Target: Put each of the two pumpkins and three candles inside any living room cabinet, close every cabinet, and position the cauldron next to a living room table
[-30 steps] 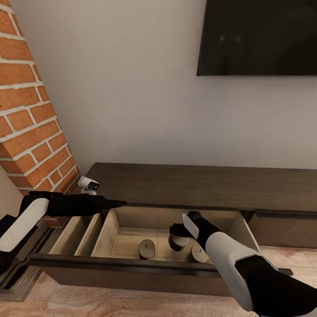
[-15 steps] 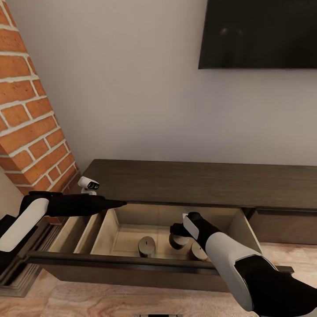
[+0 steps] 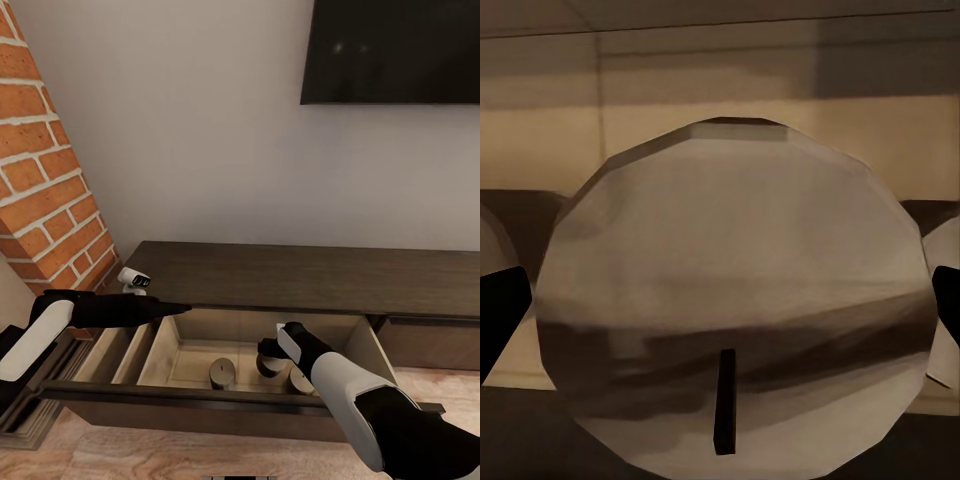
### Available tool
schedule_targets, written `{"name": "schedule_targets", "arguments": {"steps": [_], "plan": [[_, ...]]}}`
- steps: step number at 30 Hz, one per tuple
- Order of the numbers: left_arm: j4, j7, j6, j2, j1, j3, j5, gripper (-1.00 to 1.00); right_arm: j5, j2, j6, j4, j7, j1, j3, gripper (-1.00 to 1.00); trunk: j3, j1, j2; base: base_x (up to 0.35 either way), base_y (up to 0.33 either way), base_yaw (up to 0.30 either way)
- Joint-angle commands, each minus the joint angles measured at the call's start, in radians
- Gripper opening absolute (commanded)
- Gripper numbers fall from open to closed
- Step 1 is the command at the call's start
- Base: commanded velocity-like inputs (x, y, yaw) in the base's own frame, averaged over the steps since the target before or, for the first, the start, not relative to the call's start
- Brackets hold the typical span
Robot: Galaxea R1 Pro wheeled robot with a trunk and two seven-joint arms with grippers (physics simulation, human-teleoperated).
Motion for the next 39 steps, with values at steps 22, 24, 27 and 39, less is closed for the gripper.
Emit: {"name": "schedule_targets", "arguments": {"steps": [22, 24, 27, 39], "plan": [[0.000, -0.003, 0.003, 0.001, -0.001, -0.001, 0.001, 1.00, -0.013, 0.000, 0.005, -0.001, 0.000, 0.000, 0.007, 1.00, -0.001, 0.000, 0.000, 0.000, 0.000, 0.000], [0.000, -0.003, 0.003, 0.001, -0.001, -0.001, 0.001, 1.00, -0.013, 0.000, 0.005, -0.001, 0.000, 0.000, 0.007, 1.00, -0.001, 0.000, 0.000, 0.000, 0.000, 0.000], [0.000, -0.003, 0.003, 0.001, -0.001, -0.001, 0.001, 1.00, -0.013, 0.000, 0.005, -0.001, 0.000, 0.000, 0.007, 1.00, -0.001, 0.000, 0.000, 0.000, 0.000, 0.000], [0.001, -0.003, 0.003, 0.001, -0.001, -0.001, 0.002, 1.00, -0.013, 0.000, 0.014, -0.001, 0.008, 0.000, 0.007, 1.00, -0.001, 0.000, 0.000, 0.000, 0.000, 0.000]]}}
